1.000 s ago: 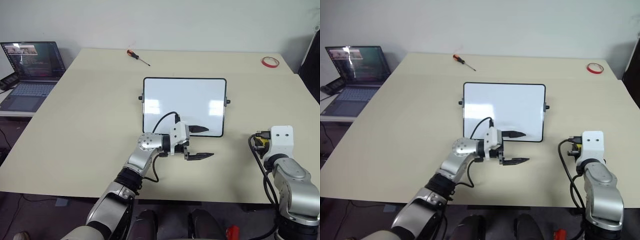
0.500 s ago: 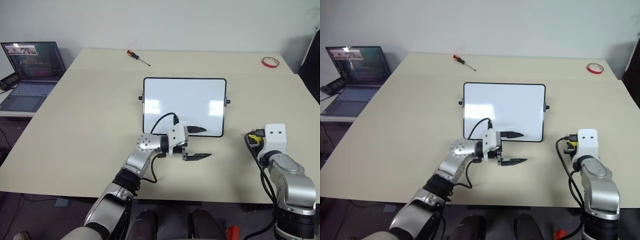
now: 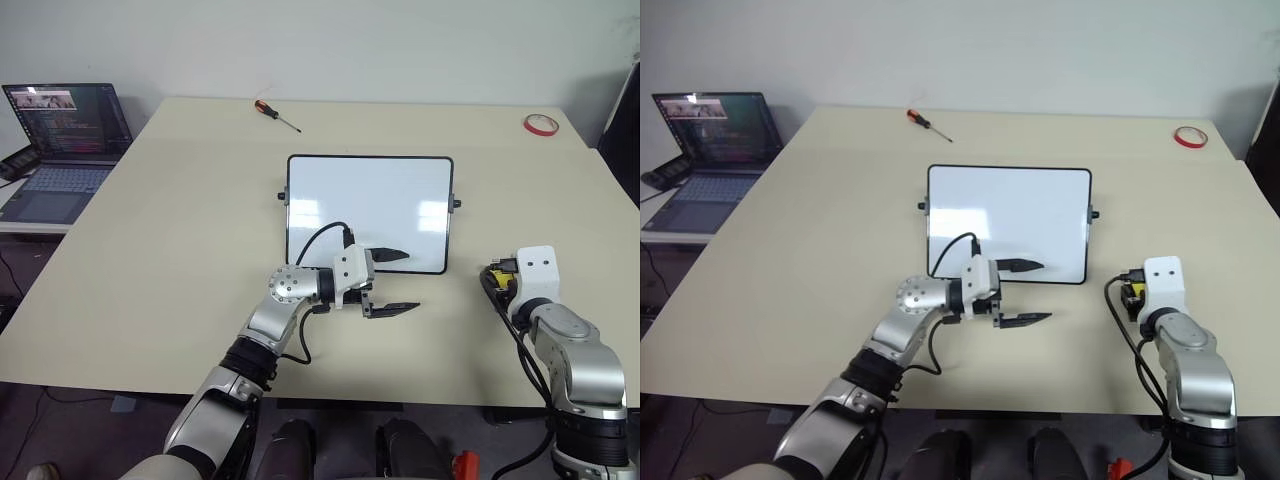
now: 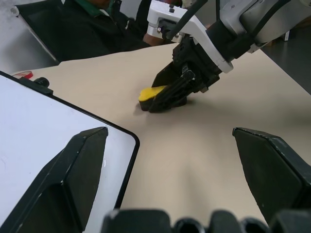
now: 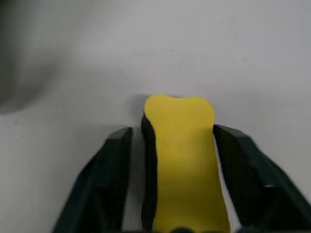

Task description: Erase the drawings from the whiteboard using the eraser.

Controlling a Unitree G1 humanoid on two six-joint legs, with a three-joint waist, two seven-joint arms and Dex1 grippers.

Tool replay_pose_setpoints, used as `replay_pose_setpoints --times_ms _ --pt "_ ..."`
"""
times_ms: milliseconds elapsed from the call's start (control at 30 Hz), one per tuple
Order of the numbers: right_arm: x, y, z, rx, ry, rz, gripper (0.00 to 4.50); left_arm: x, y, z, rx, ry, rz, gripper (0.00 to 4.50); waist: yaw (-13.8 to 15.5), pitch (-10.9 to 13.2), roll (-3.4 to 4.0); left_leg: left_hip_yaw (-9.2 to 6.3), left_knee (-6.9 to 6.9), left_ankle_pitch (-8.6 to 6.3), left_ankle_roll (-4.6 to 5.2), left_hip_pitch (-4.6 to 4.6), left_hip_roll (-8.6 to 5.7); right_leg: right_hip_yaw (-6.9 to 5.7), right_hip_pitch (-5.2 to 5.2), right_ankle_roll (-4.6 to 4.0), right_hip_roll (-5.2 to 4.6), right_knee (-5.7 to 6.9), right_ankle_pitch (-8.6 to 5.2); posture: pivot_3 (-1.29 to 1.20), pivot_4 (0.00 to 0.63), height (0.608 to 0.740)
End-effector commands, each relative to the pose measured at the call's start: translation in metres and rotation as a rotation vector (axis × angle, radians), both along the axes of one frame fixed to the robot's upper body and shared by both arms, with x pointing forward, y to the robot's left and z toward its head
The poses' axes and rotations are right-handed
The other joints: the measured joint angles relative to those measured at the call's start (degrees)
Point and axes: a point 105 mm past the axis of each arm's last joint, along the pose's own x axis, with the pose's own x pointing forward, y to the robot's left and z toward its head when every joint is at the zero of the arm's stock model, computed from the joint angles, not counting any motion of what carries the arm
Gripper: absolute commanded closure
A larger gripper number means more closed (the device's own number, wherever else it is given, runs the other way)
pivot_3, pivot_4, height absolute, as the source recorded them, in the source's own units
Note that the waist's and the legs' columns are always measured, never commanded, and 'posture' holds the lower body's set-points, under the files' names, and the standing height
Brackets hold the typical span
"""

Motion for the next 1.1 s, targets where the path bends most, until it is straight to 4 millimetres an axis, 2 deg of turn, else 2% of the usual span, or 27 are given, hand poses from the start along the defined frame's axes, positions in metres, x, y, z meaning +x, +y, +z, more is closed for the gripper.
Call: replay_pose_setpoints --times_ms 33,67,233,333,467,533,633,767,867,933,1000,1100 --pt "0.001 -0.002 0.013 -0.017 -0.054 0.007 0.25 -0.001 -0.003 0.013 -0.019 -0.049 -0.008 0.0 0.0 0.0 0.0 0.0 0.0 0.0 0.0 0.0 0.0 0.0 0.0 0.0 0.0 0.0 0.0 0.0 0.15 0.74" --pt "0.001 -0.002 0.013 -0.017 -0.055 0.008 0.02 -0.001 -0.003 0.013 -0.018 -0.051 -0.007 0.0 0.0 0.0 0.0 0.0 0.0 0.0 0.0 0.0 0.0 0.0 0.0 0.0 0.0 0.0 0.0 0.0 0.15 0.74" --pt "-0.002 -0.005 0.024 -0.025 -0.087 -0.016 0.02 -0.003 0.004 0.023 -0.022 -0.059 -0.006 0.0 0.0 0.0 0.01 0.0 0.01 0.0 0.0 -0.01 0.0 0.0 -0.01 0.0 0.0 0.02 0.0 0.0 0.15 0.74" --pt "-0.006 -0.002 0.045 -0.003 -0.15 -0.036 0.02 -0.001 0.019 0.039 -0.055 -0.053 0.052 0.0 -0.1 0.0 0.02 0.0 0.01 0.0 0.0 0.0 0.02 0.01 -0.02 0.0 0.0 0.03 0.0 0.0 0.15 0.74" --pt "-0.016 0.001 0.071 0.018 -0.235 -0.074 0.02 0.011 0.043 0.066 -0.118 -0.055 0.233 0.0 -0.1 0.0 0.03 -0.05 0.02 0.0 0.0 0.0 0.04 0.0 -0.01 0.0 0.01 0.05 0.0 0.0 0.15 0.74" --pt "-0.021 0.001 0.078 0.041 -0.265 -0.101 0.02 0.014 0.055 0.068 -0.11 -0.062 0.314 0.0 0.0 0.0 0.04 -0.06 0.04 0.0 0.0 0.0 0.04 -0.01 0.01 0.0 0.01 0.05 0.0 0.0 0.15 0.74" --pt "-0.029 0.002 0.083 0.07 -0.323 -0.121 0.02 0.024 0.085 0.07 -0.175 -0.058 0.556 0.0 0.0 0.0 0.05 -0.05 0.03 0.0 0.0 0.01 0.03 0.01 0.02 0.0 0.0 0.03 0.0 0.0 0.15 0.74" --pt "-0.038 0.001 0.078 0.081 -0.401 -0.14 0.02 0.022 0.127 0.056 -0.23 -0.055 0.868 0.0 0.0 0.0 0.05 -0.07 0.02 0.0 0.0 0.01 0.04 0.05 0.01 0.0 -0.02 0.01 0.0 0.0 0.15 0.74" --pt "-0.041 0.006 0.083 0.104 -0.495 -0.123 0.02 0.011 0.158 0.04 -0.246 -0.06 1.084 0.0 -0.1 0.0 0.07 0.03 0.02 0.0 0.0 0.1 0.04 0.09 0.04 0.0 -0.04 0.05 0.0 0.0 0.15 0.74" --pt "-0.042 0.013 0.083 0.088 -0.531 -0.09 0.02 0.001 0.172 0.033 -0.267 -0.052 1.182 0.0 0.0 0.0 0.06 0.04 0.0 0.0 0.0 0.2 0.05 0.11 0.14 0.0 -0.06 0.05 0.0 0.0 0.15 0.74" --pt "-0.043 0.014 0.08 0.076 -0.547 -0.075 0.02 -0.007 0.177 0.029 -0.274 -0.053 1.236 0.0 0.1 0.0 0.05 0.02 0.0 0.0 0.0 0.25 0.05 0.1 0.21 0.0 -0.06 0.04 0.0 0.0 0.15 0.74" --pt "-0.049 0.022 0.062 0.046 -0.523 -0.044 0.02 -0.028 0.196 0.022 -0.283 -0.077 1.348 0.0 0.2 -0.1 0.01 0.01 0.0 -0.01 -0.01 0.28 0.04 0.11 0.25 0.01 -0.07 0.03 0.01 0.0 0.15 0.74"
